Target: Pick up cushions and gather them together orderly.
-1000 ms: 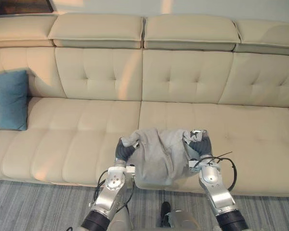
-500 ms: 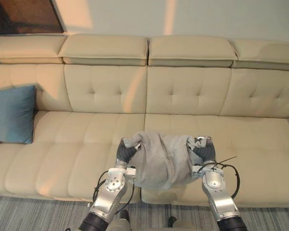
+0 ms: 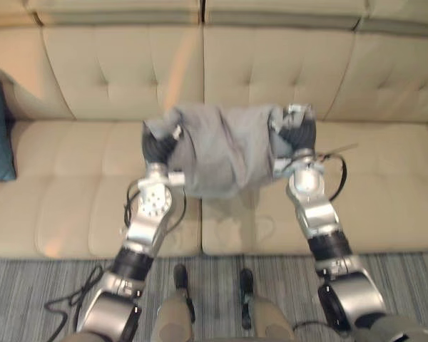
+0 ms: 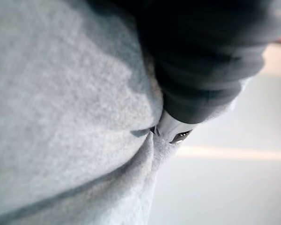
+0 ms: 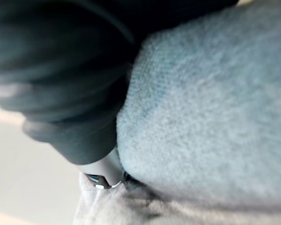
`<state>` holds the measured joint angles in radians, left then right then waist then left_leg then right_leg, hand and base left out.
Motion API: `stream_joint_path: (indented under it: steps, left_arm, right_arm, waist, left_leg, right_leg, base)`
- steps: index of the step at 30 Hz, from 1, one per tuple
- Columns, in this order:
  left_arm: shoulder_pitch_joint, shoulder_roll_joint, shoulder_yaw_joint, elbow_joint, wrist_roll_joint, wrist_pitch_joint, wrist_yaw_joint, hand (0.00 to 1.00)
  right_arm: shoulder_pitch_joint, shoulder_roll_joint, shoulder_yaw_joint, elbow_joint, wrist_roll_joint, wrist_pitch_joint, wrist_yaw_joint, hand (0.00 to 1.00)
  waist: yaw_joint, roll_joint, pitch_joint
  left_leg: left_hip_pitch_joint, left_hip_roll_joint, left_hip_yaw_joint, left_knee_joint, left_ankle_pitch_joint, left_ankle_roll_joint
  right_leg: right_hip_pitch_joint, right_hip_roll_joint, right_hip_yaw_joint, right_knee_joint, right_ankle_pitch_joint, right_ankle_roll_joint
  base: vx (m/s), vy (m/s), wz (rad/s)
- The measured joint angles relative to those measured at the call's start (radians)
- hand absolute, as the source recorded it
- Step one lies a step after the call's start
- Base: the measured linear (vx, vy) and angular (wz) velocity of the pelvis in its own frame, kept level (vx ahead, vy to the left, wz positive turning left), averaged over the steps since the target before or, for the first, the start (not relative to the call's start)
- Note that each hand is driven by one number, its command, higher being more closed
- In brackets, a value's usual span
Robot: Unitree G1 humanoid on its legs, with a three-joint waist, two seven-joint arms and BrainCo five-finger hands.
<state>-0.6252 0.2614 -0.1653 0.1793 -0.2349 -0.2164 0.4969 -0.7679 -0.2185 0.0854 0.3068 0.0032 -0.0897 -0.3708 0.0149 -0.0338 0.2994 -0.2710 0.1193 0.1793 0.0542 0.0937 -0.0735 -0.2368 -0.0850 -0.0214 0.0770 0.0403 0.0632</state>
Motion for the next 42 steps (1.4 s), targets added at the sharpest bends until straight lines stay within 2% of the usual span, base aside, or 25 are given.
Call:
stream_joint_path:
  steps: [5, 7, 9, 11, 15, 19, 20, 25, 28, 33, 35, 37, 42]
  left_arm:
    - [-0.221, 0.076, 0.033, 0.154, -0.002, -0.017, 0.068, 1.0]
    - [-0.299, 0.106, 0.035, 0.213, -0.003, -0.02, 0.071, 1.0]
    - [-0.368, 0.131, 0.035, 0.265, -0.005, -0.025, 0.071, 1.0]
    - [-0.47, 0.168, 0.029, 0.356, -0.009, -0.037, 0.069, 1.0]
    - [-0.583, 0.205, 0.013, 0.449, -0.052, -0.044, 0.067, 1.0]
    - [-0.602, 0.21, -0.001, 0.494, -0.076, -0.055, 0.067, 1.0]
    - [-0.609, 0.21, -0.001, 0.506, -0.081, -0.063, 0.067, 0.0]
    - [-0.671, 0.238, 0.001, 0.551, -0.108, -0.072, 0.067, 0.0]
    - [-0.721, 0.277, -0.022, 0.619, -0.119, -0.075, 0.054, 0.0]
    - [-0.813, 0.393, -0.052, 0.647, -0.112, -0.059, 0.002, 0.0]
    - [-0.854, 0.431, -0.052, 0.674, -0.126, -0.059, -0.01, 0.0]
    - [-0.866, 0.448, -0.05, 0.676, -0.159, -0.06, -0.017, 0.0]
    - [-0.909, 0.497, -0.033, 0.677, -0.268, -0.066, -0.033, 0.0]
  right_arm:
    - [-0.21, -0.017, -0.005, 0.106, 0.013, -0.007, -0.053, 1.0]
    - [-0.279, -0.023, -0.007, 0.135, 0.021, -0.008, -0.071, 1.0]
    - [-0.34, -0.024, -0.007, 0.157, 0.039, -0.011, -0.086, 1.0]
    - [-0.435, -0.028, -0.006, 0.226, 0.042, -0.021, -0.106, 1.0]
    - [-0.515, -0.032, -0.004, 0.282, 0.072, -0.028, -0.126, 1.0]
    - [-0.546, -0.035, 0.008, 0.332, 0.08, -0.03, -0.139, 1.0]
    - [-0.562, -0.04, 0.017, 0.34, 0.078, -0.03, -0.143, 0.0]
    - [-0.615, -0.072, 0.037, 0.346, 0.077, -0.03, -0.17, 0.0]
    - [-0.665, -0.085, 0.036, 0.417, 0.078, -0.031, -0.186, 0.0]
    - [-0.795, -0.189, 0.034, 0.507, 0.151, -0.036, -0.187, 0.0]
    - [-0.847, -0.244, 0.03, 0.545, 0.274, -0.059, -0.157, 0.0]
    - [-0.872, -0.267, 0.023, 0.582, 0.363, -0.06, -0.126, 0.0]
    - [-0.889, -0.316, 0.014, 0.634, 0.524, -0.059, -0.061, 0.0]
  waist:
    - [-0.001, 0.008, 0.059]
    - [-0.002, 0.009, 0.099]
    - [-0.004, 0.011, 0.114]
    - [-0.008, 0.013, 0.162]
    - [-0.018, 0.016, 0.166]
    - [-0.022, 0.025, 0.18]
    - [-0.024, 0.029, 0.183]
    - [-0.023, 0.031, 0.184]
    - [-0.025, 0.031, 0.184]
    - [-0.021, 0.03, 0.209]
    - [-0.019, 0.032, 0.215]
    - [-0.018, 0.032, 0.216]
    - [-0.012, 0.036, 0.218]
  left_leg:
    - [-0.068, -0.003, -0.005, -0.003, 0.029, 0.003]
    - [-0.074, -0.004, -0.008, -0.002, 0.031, 0.003]
    - [-0.103, -0.005, -0.009, -0.002, 0.038, 0.004]
    - [-0.118, -0.005, -0.009, -0.003, 0.043, 0.003]
    - [-0.204, -0.006, -0.01, -0.005, 0.058, 0.005]
    - [-0.221, -0.006, -0.01, -0.006, 0.059, 0.005]
    - [-0.223, -0.006, -0.011, -0.006, 0.059, 0.005]
    - [-0.261, -0.006, -0.014, -0.003, 0.059, 0.005]
    - [-0.277, -0.008, -0.023, 0.003, 0.063, 0.008]
    - [-0.295, -0.011, -0.029, -0.002, 0.08, 0.014]
    - [-0.314, -0.012, -0.036, -0.005, 0.091, 0.015]
    - [-0.315, -0.014, -0.04, -0.013, 0.097, 0.016]
    - [-0.289, -0.013, -0.055, -0.018, 0.103, 0.015]
  right_leg:
    - [-0.078, -0.004, -0.005, 0.023, 0.007, 0.002]
    - [-0.085, -0.005, -0.007, 0.027, 0.007, 0.002]
    - [-0.119, -0.005, -0.009, 0.041, 0.007, 0.002]
    - [-0.14, -0.006, -0.008, 0.05, 0.007, 0.002]
    - [-0.235, -0.006, -0.007, 0.068, 0.01, 0.002]
    - [-0.257, -0.005, -0.002, 0.075, 0.01, 0.002]
    - [-0.259, -0.005, -0.002, 0.075, 0.01, 0.002]
    - [-0.308, -0.005, 0.003, 0.093, 0.01, 0.001]
    - [-0.323, -0.007, -0.001, 0.105, 0.01, 0.001]
    - [-0.34, -0.01, -0.006, 0.105, 0.016, 0.002]
    - [-0.353, -0.011, -0.013, 0.098, 0.025, 0.003]
    - [-0.353, -0.012, -0.02, 0.094, 0.027, 0.004]
    - [-0.321, -0.012, -0.033, 0.089, 0.027, 0.004]
  base:
    - [-0.03, -0.005, 0.03]
    - [-0.01, 0.002, 0.04]
    - [0.0, 0.0, 0.0]
    - [0.0, 0.0, 0.0]
    - [-0.01, -0.005, -0.02]
    - [0.02, -0.004, -0.03]
    - [0.03, -0.009, -0.03]
    - [0.0, -0.004, -0.01]
    - [-0.03, -0.002, 0.05]
    - [-0.04, -0.008, 0.04]
    - [-0.03, -0.01, 0.05]
    - [0.0, -0.018, 0.04]
    - [0.02, -0.029, 0.06]
